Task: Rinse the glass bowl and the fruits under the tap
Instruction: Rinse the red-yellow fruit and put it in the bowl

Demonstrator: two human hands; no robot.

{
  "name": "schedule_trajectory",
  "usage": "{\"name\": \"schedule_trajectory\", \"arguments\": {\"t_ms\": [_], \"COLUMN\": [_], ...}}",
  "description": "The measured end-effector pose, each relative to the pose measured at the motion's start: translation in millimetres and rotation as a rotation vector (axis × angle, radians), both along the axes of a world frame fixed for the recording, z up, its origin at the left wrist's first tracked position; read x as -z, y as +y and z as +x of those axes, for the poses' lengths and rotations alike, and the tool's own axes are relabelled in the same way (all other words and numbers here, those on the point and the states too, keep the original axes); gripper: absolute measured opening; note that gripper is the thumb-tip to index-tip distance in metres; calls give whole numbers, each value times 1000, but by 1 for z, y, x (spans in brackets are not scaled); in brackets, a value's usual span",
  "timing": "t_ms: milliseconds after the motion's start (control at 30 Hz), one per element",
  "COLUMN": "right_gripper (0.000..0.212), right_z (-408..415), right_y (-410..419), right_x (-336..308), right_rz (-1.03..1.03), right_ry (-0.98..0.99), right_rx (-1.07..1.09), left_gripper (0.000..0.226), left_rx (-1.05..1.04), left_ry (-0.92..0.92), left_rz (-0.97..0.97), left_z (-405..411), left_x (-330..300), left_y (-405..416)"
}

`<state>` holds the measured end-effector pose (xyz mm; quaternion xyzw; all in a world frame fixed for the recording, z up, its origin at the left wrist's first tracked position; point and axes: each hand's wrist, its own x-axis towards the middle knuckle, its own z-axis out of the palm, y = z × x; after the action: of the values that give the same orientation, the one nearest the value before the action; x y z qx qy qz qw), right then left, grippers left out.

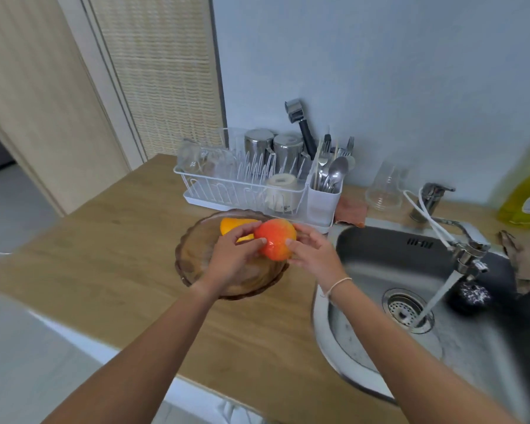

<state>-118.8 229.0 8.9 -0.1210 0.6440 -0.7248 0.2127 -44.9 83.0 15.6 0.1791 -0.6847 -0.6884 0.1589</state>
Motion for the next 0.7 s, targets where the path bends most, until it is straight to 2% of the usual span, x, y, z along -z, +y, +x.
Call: {"name": "schedule_trajectory", "arguments": {"t_ms": [133, 300, 467, 700], "right_gripper": [37, 47, 50, 51], "right_z": [8, 12, 12, 11], "right_y": [-33, -60, -76, -78], "right_x": [7, 11, 23, 24], "right_rz": [116, 305, 442, 496], "right_ry": [-27, 64, 121, 175], "right_rx": [-77, -165, -176, -147], "left_gripper": [34, 38, 43, 47], "left_rx": [-52, -42, -32, -39], "left_ry": [-67, -157, -234, -284], "left_rz": [-72, -79, -210, -387], "left_z": [19, 31, 33, 26], "left_x": [7, 15, 21, 13], "left_y": [-32, -56, -64, -59]}}
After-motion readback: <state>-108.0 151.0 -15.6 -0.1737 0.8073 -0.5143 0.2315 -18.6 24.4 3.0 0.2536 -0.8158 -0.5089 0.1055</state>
